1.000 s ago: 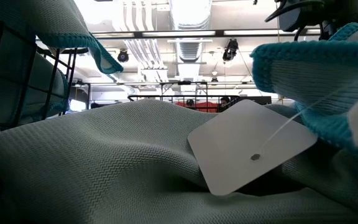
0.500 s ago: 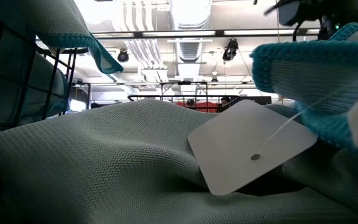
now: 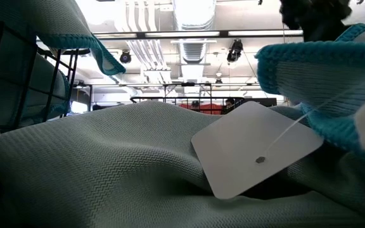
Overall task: Sort microfiber towel by color & place in baskets
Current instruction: Put the bottom right white microfiber cloth into the top wire basket
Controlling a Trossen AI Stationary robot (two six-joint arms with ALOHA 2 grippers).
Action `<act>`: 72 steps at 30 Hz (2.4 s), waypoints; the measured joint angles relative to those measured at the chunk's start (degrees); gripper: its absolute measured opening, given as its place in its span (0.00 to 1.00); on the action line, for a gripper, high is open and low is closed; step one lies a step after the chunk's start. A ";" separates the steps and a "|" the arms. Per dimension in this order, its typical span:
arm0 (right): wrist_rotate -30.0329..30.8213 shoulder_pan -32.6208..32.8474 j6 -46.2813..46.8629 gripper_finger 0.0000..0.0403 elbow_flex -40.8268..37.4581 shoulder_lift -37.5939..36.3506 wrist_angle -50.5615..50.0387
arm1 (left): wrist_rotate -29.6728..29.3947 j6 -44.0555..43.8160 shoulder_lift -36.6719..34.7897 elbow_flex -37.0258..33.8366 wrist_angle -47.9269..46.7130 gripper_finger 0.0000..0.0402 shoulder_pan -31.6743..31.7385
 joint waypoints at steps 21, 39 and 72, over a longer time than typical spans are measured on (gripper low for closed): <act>9.19 0.00 -11.93 0.02 18.36 -0.10 1.38 | 0.00 0.00 0.00 0.00 0.01 0.00 0.00; 12.61 0.00 -28.43 0.02 23.54 -0.05 20.91 | 0.00 -0.01 0.00 0.00 0.06 0.00 0.00; 27.69 -6.31 -47.85 0.02 23.46 2.50 43.74 | 0.02 0.00 0.00 0.00 0.08 0.00 0.00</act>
